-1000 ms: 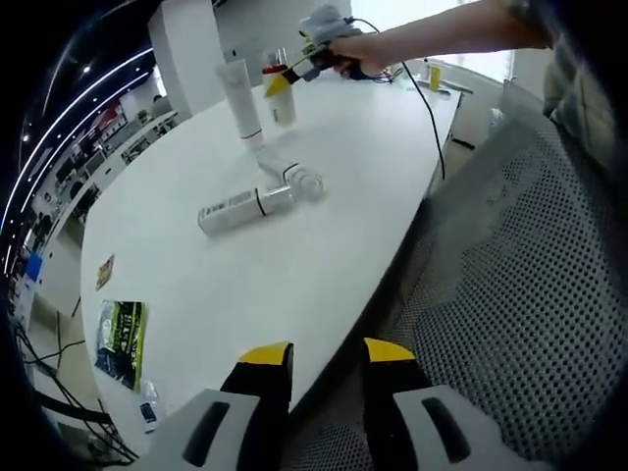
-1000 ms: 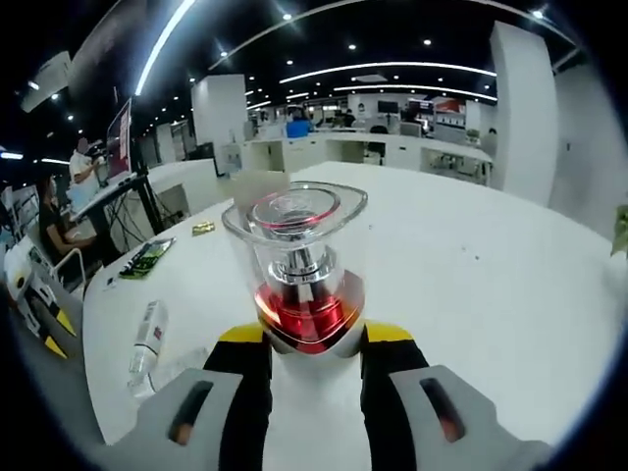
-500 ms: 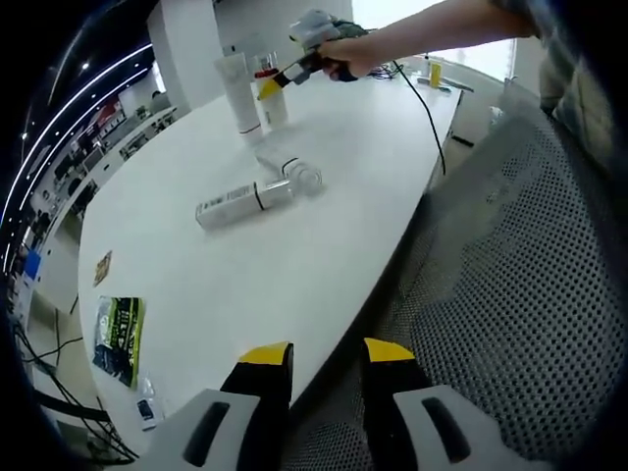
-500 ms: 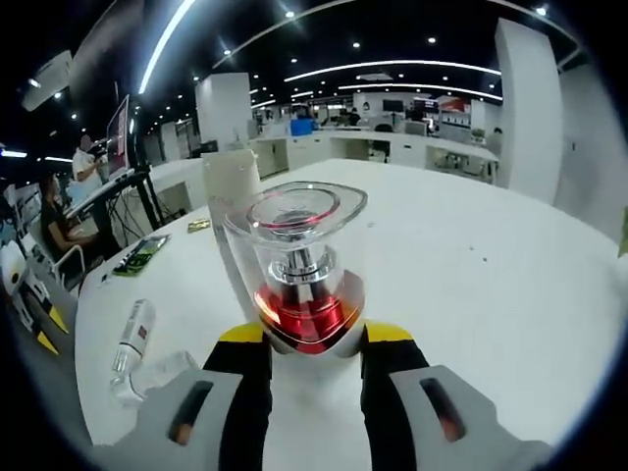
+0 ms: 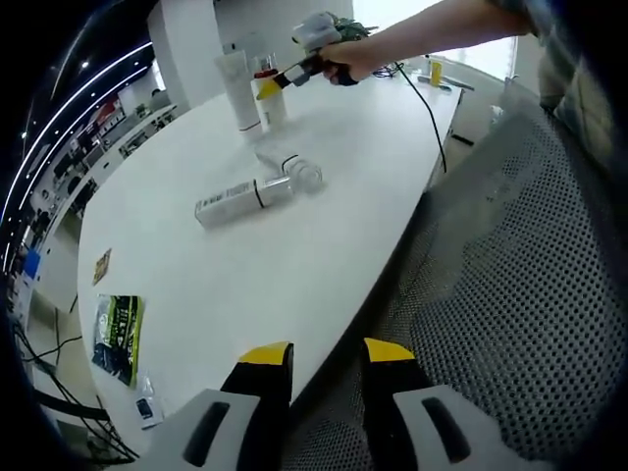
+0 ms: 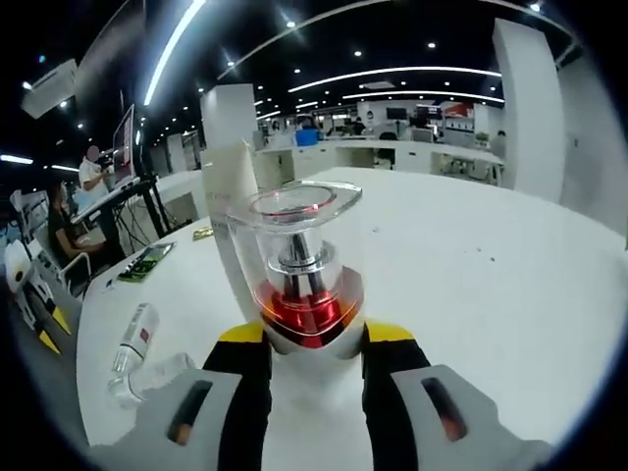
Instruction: Arrange the skincare products in the storage area until every visible bottle or jar stands upright without overlapping.
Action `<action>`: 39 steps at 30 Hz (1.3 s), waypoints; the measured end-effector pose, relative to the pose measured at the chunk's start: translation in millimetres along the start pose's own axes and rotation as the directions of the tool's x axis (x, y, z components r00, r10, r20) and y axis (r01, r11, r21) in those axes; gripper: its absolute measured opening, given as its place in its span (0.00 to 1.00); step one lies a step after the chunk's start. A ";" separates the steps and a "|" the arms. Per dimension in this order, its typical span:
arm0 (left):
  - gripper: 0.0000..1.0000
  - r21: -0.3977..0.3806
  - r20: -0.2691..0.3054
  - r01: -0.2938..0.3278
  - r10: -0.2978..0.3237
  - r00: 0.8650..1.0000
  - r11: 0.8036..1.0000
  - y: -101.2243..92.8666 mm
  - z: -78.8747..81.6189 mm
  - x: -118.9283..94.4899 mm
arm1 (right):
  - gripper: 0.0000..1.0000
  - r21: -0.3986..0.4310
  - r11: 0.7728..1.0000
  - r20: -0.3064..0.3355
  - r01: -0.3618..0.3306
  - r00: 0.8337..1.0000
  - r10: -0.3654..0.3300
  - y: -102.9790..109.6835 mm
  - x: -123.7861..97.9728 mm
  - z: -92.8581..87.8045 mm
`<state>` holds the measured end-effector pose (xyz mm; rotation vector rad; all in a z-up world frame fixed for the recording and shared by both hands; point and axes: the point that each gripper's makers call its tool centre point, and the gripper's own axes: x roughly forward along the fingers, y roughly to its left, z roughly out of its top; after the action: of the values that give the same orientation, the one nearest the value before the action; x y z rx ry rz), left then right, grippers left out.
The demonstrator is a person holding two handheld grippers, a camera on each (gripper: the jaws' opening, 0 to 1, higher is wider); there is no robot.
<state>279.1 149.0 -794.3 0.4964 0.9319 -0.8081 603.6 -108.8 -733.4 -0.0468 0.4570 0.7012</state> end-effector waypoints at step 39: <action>0.28 0.006 -0.016 -0.001 0.001 1.000 1.000 0.1 -2.7 0.9 | 0.29 -0.061 0.997 -0.178 -0.039 0.984 0.027 7.6 7.7 -31.1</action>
<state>278.1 150.7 -796.5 0.5096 0.9441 -0.8070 591.9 -104.3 -763.8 -0.1639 0.6066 0.7479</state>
